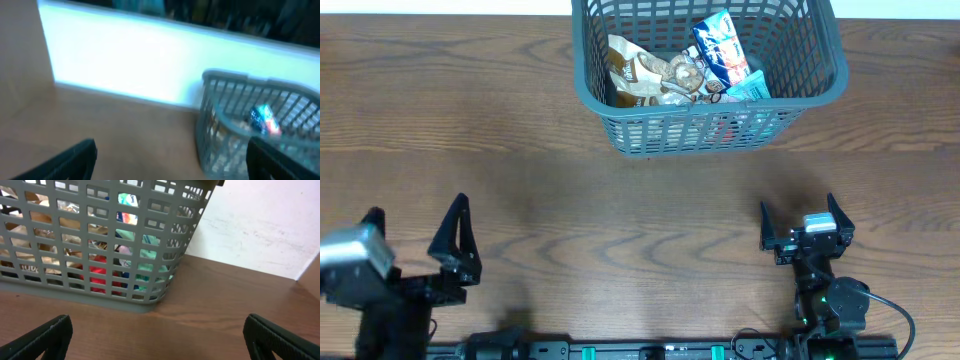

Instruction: Pack container

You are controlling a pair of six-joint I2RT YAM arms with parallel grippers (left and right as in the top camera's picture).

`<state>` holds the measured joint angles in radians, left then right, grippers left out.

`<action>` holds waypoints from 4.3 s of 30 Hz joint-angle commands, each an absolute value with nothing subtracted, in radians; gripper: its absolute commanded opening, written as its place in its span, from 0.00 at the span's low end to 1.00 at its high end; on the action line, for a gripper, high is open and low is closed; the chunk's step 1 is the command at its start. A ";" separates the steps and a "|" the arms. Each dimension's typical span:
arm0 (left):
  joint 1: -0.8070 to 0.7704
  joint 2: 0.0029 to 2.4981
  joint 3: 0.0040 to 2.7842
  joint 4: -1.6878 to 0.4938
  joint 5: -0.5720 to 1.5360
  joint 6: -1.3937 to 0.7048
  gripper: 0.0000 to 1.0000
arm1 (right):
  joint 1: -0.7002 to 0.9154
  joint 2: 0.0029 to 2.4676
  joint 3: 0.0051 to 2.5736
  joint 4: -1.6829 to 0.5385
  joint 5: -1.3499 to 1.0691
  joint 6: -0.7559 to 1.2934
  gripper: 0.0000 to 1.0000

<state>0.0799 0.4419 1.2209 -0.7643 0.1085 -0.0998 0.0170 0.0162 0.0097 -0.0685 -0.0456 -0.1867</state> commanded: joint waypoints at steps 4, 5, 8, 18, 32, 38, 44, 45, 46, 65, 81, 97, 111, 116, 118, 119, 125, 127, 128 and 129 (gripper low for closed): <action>0.107 0.226 0.944 -0.530 0.184 -0.087 0.84 | 0.013 0.006 0.006 -0.071 -0.034 -0.169 0.99; 0.105 0.196 0.897 -0.481 0.193 -0.087 0.84 | 0.013 0.006 0.006 -0.071 -0.034 -0.169 0.99; 0.094 0.120 0.762 -0.295 0.206 -0.088 0.84 | 0.013 0.006 0.006 -0.071 -0.034 -0.169 0.99; 0.033 0.055 0.384 0.176 0.210 -0.092 0.84 | 0.013 0.006 0.006 -0.071 -0.034 -0.169 0.99; 0.027 0.002 0.148 0.368 0.210 -0.090 0.84 | 0.013 0.006 0.006 -0.071 -0.034 -0.169 0.99; 0.027 0.002 0.110 0.350 0.198 -0.086 0.84 | 0.013 0.006 0.006 -0.071 -0.034 -0.169 0.99; 0.027 0.002 0.041 0.338 0.198 -0.086 0.84 | 0.013 0.006 0.006 -0.071 -0.034 -0.169 0.99; 0.027 0.002 0.030 0.338 0.198 -0.086 0.84 | 0.013 0.006 0.006 -0.071 -0.034 -0.169 0.99; 0.027 0.002 0.017 0.338 0.198 -0.086 0.84 | 0.013 0.006 0.006 -0.071 -0.034 -0.169 0.99; 0.027 0.002 0.004 -0.056 0.182 -0.078 0.84 | 0.013 0.006 0.006 -0.071 -0.034 -0.169 0.99; 0.027 0.004 0.004 -0.056 0.161 0.033 0.84 | 0.013 0.006 0.006 -0.071 -0.034 -0.169 0.99; 0.027 0.004 0.004 -0.056 0.161 0.033 0.84 | 0.013 0.006 0.006 -0.071 -0.034 -0.169 0.99; 0.027 0.004 0.004 -0.056 0.161 0.033 0.84 | 0.013 0.006 0.006 -0.071 -0.034 -0.169 0.99; 0.027 0.004 0.004 -0.056 0.161 0.033 0.84 | 0.013 0.006 0.006 -0.071 -0.034 -0.169 0.99; 0.027 0.004 0.004 -0.056 0.161 0.033 0.84 | 0.013 0.006 0.006 -0.071 -0.034 -0.169 0.99; 0.027 0.004 0.004 -0.056 0.161 0.033 0.84 | 0.013 0.006 0.006 -0.071 -0.034 -0.169 0.99; 0.027 0.004 0.004 -0.056 0.161 0.033 0.84 | 0.013 0.006 0.006 -0.071 -0.034 -0.169 0.99; 0.027 0.004 0.004 -0.056 0.161 0.033 0.84 | 0.013 0.006 0.006 -0.071 -0.034 -0.169 0.99; 0.027 0.004 0.004 -0.056 0.161 0.033 0.84 | 0.013 0.006 0.006 -0.071 -0.034 -0.169 0.99; 0.027 0.004 0.004 -0.056 0.161 0.033 0.84 | 0.013 0.006 0.006 -0.071 -0.034 -0.169 0.99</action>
<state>0.0303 0.0109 0.0219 -0.0219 0.1562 0.0238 0.0170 0.0151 0.0097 -0.0685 -0.0437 -0.1867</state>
